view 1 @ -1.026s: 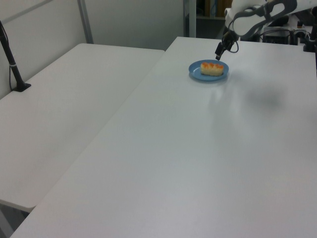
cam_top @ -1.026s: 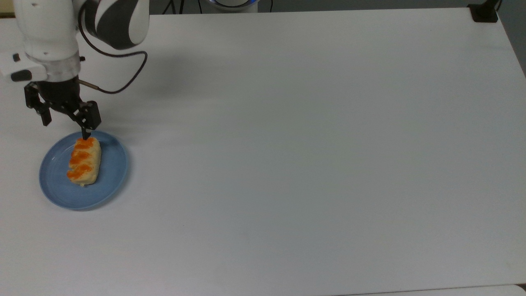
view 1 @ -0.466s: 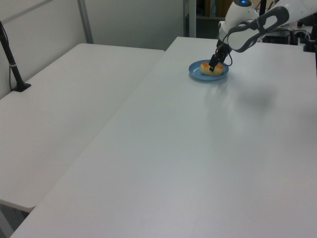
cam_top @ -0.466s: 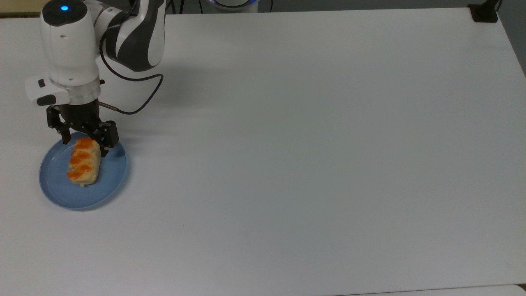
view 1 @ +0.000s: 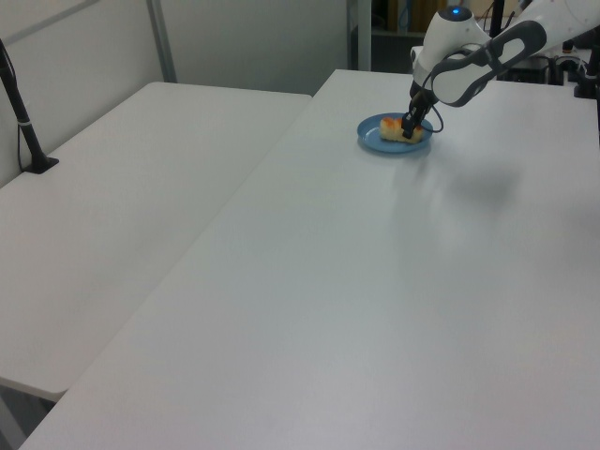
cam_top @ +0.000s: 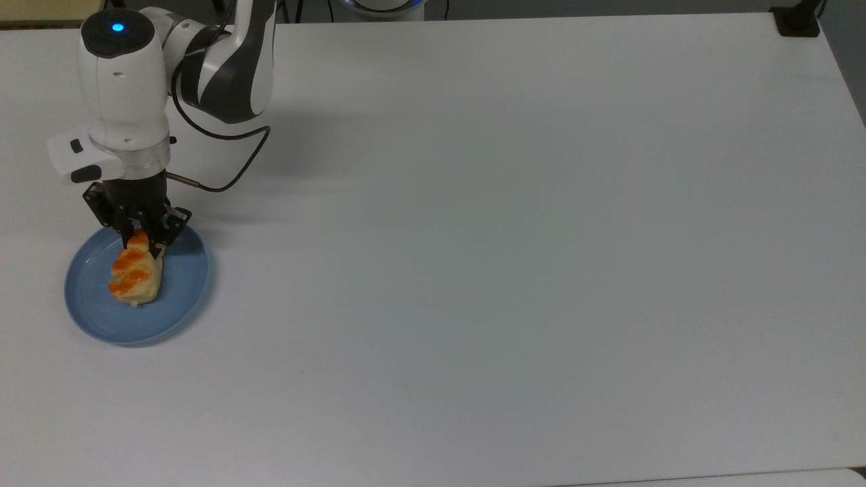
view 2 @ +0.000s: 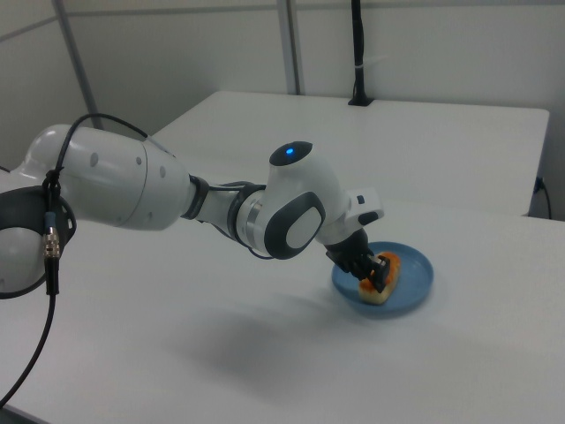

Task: Put the bread on the table
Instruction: 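Close the gripper on the bread, then lift the bread off the plate and carry it away from the plate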

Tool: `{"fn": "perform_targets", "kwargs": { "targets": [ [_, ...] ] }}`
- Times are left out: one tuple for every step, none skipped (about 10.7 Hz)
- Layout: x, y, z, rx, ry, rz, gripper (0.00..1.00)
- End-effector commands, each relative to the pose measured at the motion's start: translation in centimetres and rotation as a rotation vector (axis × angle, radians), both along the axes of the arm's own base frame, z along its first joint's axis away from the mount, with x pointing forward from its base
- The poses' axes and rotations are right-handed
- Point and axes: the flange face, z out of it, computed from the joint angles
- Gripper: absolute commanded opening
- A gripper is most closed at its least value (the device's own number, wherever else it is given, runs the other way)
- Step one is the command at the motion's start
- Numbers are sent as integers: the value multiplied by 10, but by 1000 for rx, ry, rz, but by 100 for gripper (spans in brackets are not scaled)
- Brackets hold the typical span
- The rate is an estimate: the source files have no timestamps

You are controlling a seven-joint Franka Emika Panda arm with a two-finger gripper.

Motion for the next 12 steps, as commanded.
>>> {"fn": "perform_targets", "kwargs": {
  "targets": [
    [-7, 4, 48, 7, -4, -41, 14],
    [-12, 10, 74, 16, 12, -39, 14],
    [-15, 23, 91, 31, 38, -23, 14],
    [-12, 59, 105, 59, 67, 26, 14],
    [-9, 91, 106, 81, 114, 68, 14],
    [-6, 124, 109, 95, 140, 105, 14],
    [0, 157, 112, 108, 141, 114, 14],
    [5, 202, 104, 109, 153, 106, 14],
    [4, 228, 97, 92, 190, 105, 14],
    [-3, 253, 92, 88, 252, 131, 14],
    [-17, 266, 94, 61, 343, 169, 10],
    [-33, 265, 105, 40, 399, 212, 4]
  ]
}}
